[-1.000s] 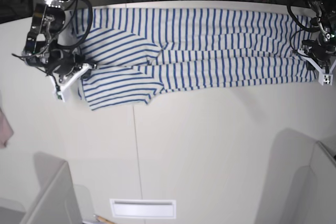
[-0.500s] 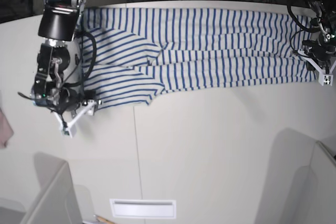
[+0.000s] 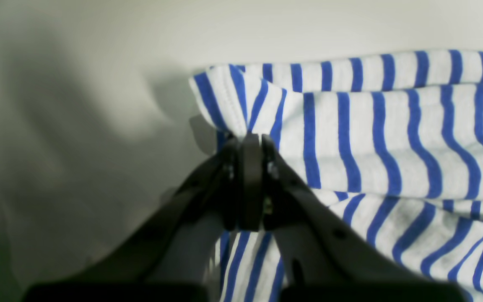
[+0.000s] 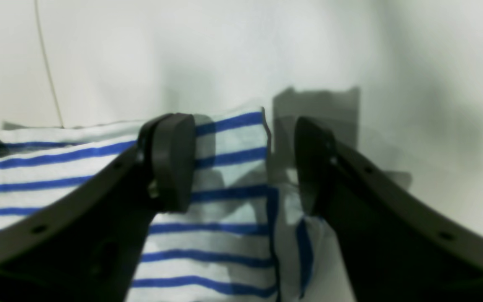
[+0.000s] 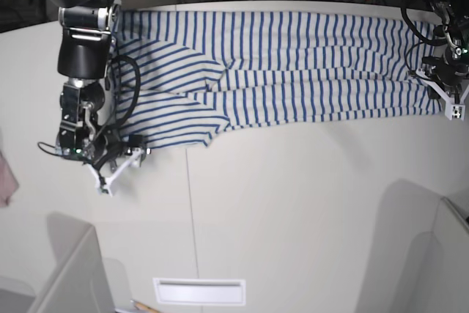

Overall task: Fold the T-shirt properly
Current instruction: 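Lower the folded hem onto the collar edge with both grippers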

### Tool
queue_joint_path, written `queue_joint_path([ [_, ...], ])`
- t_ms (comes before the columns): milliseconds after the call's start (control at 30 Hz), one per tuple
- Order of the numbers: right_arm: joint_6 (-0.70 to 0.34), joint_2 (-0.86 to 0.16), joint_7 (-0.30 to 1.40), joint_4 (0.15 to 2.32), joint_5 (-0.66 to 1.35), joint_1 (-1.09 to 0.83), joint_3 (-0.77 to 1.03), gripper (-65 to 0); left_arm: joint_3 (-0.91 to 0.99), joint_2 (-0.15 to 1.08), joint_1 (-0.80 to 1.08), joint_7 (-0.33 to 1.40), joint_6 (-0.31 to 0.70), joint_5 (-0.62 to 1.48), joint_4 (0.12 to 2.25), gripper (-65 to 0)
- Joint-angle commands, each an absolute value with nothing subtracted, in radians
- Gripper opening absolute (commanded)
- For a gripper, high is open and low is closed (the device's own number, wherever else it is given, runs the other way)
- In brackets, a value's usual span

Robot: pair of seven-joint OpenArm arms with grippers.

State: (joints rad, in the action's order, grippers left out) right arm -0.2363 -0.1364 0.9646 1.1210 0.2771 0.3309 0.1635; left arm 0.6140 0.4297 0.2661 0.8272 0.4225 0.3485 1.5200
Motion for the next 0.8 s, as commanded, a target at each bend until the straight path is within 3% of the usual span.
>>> queue_joint_path([
  [0,-0.240,-0.145,0.960,1.155,0.282,0.346,0.165,-35.9,0.622,0.452,0.260,0.811,0.420,0.351,1.532,-65.0],
  [167,-0.243,-0.140,0.958,1.202,0.288,0.337,0.176,-64.1,0.621,0.450,0.260,0.814,0.420,0.351,1.532,-65.0],
  [567,-0.271,-0.119,1.064,1.561,0.288,0.182,0.182,-65.0,0.621,0.450,0.260,0.814,0.420,0.351,1.532,-65.0],
  [767,-0.275,-0.056,1.161,1.811,0.288,0.019,0.305,-65.0,0.621,0.452,0.260,0.816,0.420,0.351,1.532,-65.0],
])
